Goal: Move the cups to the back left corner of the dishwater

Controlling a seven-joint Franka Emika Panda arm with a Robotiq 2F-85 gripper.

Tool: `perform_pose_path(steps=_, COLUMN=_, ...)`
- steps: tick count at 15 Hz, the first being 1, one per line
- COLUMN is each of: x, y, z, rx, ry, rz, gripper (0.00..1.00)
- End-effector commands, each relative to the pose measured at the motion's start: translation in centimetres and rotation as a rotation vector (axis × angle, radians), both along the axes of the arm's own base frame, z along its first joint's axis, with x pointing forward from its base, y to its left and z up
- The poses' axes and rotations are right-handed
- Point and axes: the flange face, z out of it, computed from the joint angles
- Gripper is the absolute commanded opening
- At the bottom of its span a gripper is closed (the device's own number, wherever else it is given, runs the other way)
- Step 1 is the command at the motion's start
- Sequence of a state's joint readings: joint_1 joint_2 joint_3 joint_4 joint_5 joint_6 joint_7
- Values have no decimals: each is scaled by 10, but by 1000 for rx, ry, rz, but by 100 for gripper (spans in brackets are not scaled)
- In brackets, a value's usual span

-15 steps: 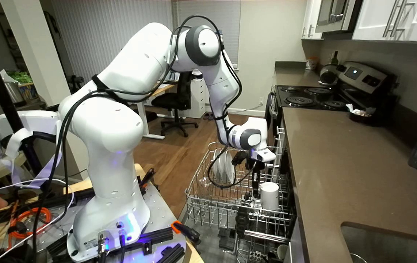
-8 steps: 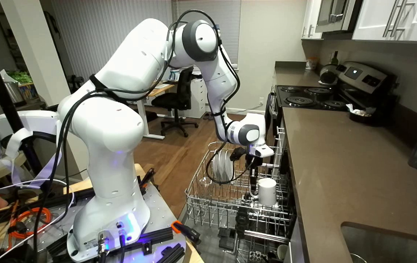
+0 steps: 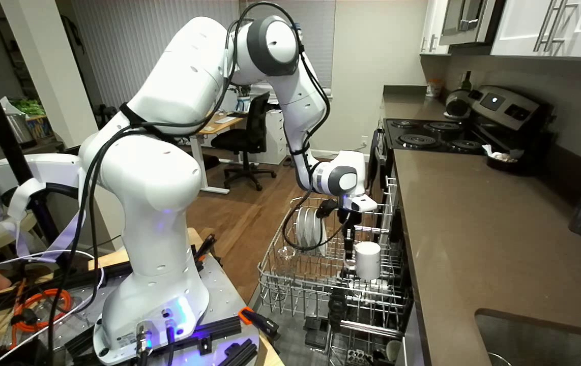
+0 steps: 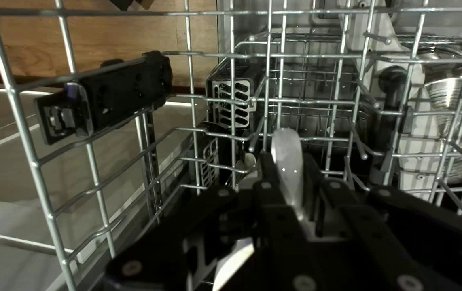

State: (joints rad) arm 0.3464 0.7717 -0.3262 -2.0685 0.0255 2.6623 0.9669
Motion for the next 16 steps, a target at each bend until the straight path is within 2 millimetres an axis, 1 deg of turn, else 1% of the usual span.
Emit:
perform_pose_path(steps=1, x=1, y=0, z=0, rx=0, ry=1, rz=0, gripper=18)
perform_pose_path(steps=2, x=0, y=0, z=0, rx=0, ry=2, rz=0, gripper=18)
perform_pose_path(steps=3, x=0, y=0, z=-1, rx=0, ry=2, rz=0, gripper=10)
perform_pose_path(steps=8, x=7, y=1, z=5, rx=-23, ry=-2, rz=37, gripper=10)
perform_pose_path(steps=11, x=15, y=1, z=13, rx=-41, ry=-14, rz=74, gripper=10)
perform_pose_path(steps=16, x=30, y=1, z=22, rx=-33, ry=-52, rz=130, gripper=10)
